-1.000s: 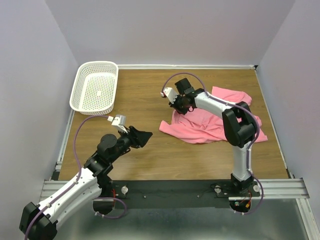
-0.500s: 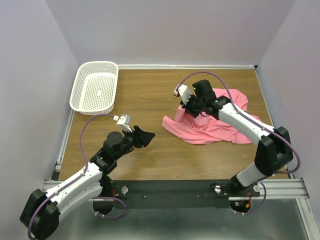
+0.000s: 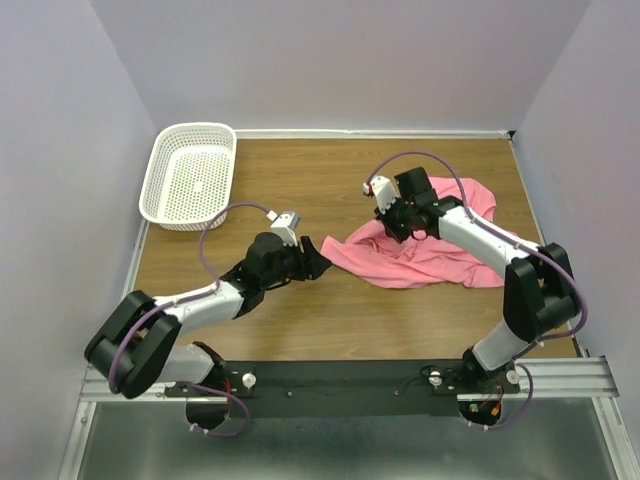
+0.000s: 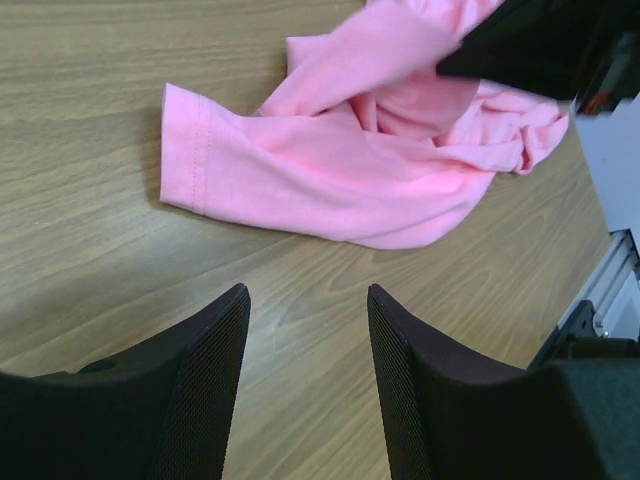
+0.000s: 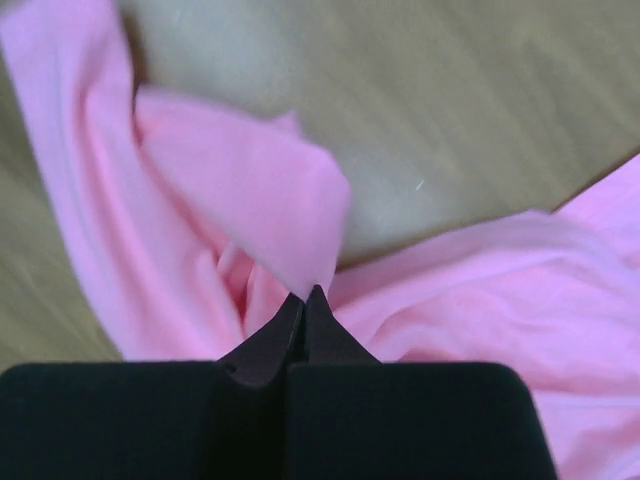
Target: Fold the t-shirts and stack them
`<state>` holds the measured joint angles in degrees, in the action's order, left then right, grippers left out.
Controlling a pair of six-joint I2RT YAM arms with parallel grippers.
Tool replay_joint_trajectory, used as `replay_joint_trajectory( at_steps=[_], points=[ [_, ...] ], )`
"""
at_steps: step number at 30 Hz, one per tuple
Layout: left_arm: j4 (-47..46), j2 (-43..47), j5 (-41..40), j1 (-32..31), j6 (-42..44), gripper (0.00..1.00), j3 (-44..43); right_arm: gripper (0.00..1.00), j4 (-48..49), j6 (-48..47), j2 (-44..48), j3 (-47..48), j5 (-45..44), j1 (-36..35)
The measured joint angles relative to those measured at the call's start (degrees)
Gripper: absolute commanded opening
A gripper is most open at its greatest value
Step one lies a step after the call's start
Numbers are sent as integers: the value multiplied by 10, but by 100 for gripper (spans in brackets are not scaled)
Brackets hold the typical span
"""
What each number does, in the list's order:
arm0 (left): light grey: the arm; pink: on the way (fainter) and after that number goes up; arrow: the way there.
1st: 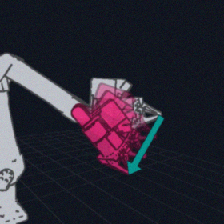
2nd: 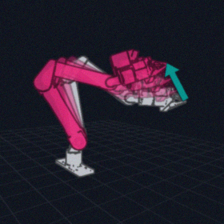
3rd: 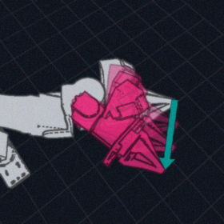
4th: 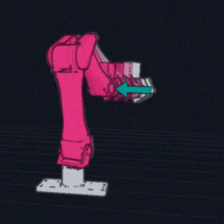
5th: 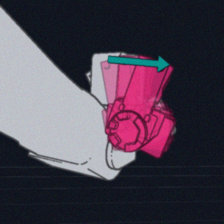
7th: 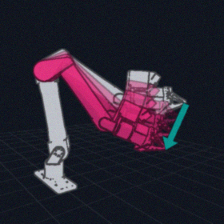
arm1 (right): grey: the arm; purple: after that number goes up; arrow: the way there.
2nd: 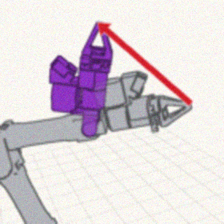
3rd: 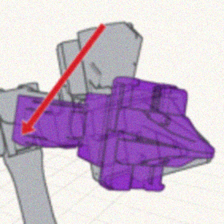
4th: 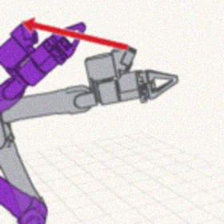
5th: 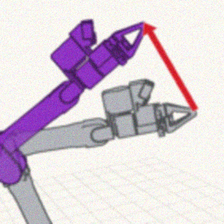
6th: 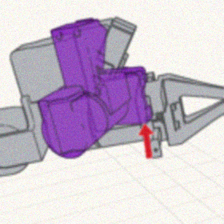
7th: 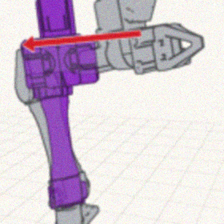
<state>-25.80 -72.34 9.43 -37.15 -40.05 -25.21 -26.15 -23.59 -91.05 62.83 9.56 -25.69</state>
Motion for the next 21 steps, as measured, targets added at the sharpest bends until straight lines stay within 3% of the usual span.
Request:
replay_joint_trajectory(
  at_steps=[4, 9, 14, 15, 18, 21],
  points=[
    [-6, -30, 3, -1, 0, 59, -8, 1, 48, 77, -68, 94, -27, 19],
    [-5, 47, -6, -1, 1, 60, 13, 1, 129, 183, -138, 205, -49, 83],
    [0, 110, -29, -1, 14, 61, 16, 2, 172, 236, -149, 215, -46, 139],
    [0, 108, -31, -1, 17, 61, 16, 6, 176, 236, -148, 207, -44, 141],
    [8, 77, -34, -1, 30, 61, 8, 35, 181, 223, -140, 166, -36, 136],
    [19, 28, -34, -1, 43, 61, -19, 42, 178, 200, -130, 127, -22, 132]
  ],
)
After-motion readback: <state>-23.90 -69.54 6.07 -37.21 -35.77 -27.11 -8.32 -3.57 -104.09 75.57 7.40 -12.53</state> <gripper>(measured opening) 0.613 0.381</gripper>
